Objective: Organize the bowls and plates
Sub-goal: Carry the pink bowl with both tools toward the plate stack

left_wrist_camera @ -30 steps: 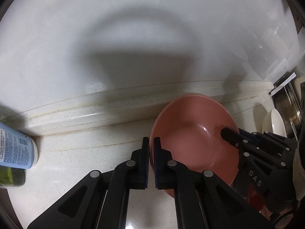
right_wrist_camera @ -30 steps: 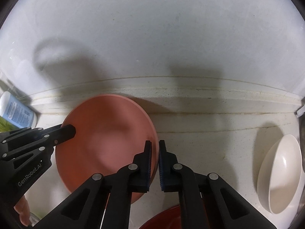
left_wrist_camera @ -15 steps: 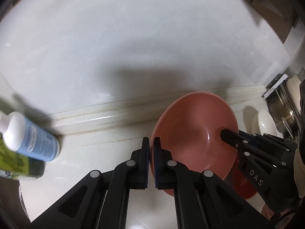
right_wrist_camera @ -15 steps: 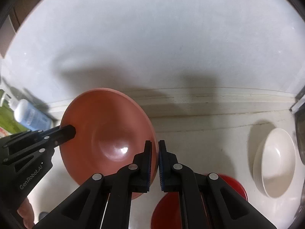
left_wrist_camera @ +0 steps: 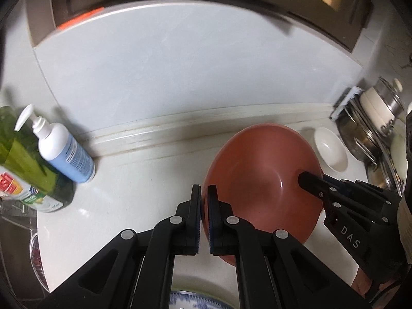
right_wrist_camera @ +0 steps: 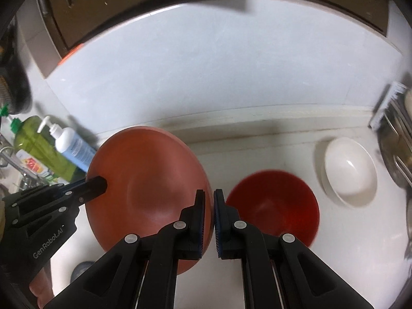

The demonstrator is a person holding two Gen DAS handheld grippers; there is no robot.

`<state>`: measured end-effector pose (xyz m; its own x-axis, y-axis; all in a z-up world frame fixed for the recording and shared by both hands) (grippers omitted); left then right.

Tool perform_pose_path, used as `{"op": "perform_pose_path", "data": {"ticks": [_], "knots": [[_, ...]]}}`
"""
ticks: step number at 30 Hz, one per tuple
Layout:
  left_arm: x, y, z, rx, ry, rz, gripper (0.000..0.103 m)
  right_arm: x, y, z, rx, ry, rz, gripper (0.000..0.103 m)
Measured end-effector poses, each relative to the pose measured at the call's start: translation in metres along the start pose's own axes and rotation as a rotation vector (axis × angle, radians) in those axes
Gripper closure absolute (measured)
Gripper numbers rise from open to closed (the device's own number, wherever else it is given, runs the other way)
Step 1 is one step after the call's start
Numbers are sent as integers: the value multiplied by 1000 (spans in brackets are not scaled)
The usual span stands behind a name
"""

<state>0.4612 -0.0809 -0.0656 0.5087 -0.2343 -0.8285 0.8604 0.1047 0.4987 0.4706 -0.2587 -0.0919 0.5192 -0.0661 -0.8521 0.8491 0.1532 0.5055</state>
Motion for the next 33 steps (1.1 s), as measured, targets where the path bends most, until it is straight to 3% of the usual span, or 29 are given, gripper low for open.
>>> {"op": "perform_pose_path", "data": {"ticks": [14,33], "knots": [[-31,-68,30,60,-57,-34,96,-66,-74,-1,82,-56,11,94],[7,-152,88,177,-80,-227,96,-76,-182,45,237,-112,-114,94]]}}
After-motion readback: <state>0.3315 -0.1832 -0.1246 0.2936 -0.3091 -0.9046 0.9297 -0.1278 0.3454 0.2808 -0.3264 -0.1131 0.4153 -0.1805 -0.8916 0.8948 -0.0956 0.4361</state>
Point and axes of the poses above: each gripper's, at about its wrist camera, not at the fingertips, and x roughly the way its jaws point, z to its right, y to its top, the point moved 4 cm from there along x, roughly the way its jaws point, and after that the axes turned 15 degrees about -x, right-handed, at the moved point
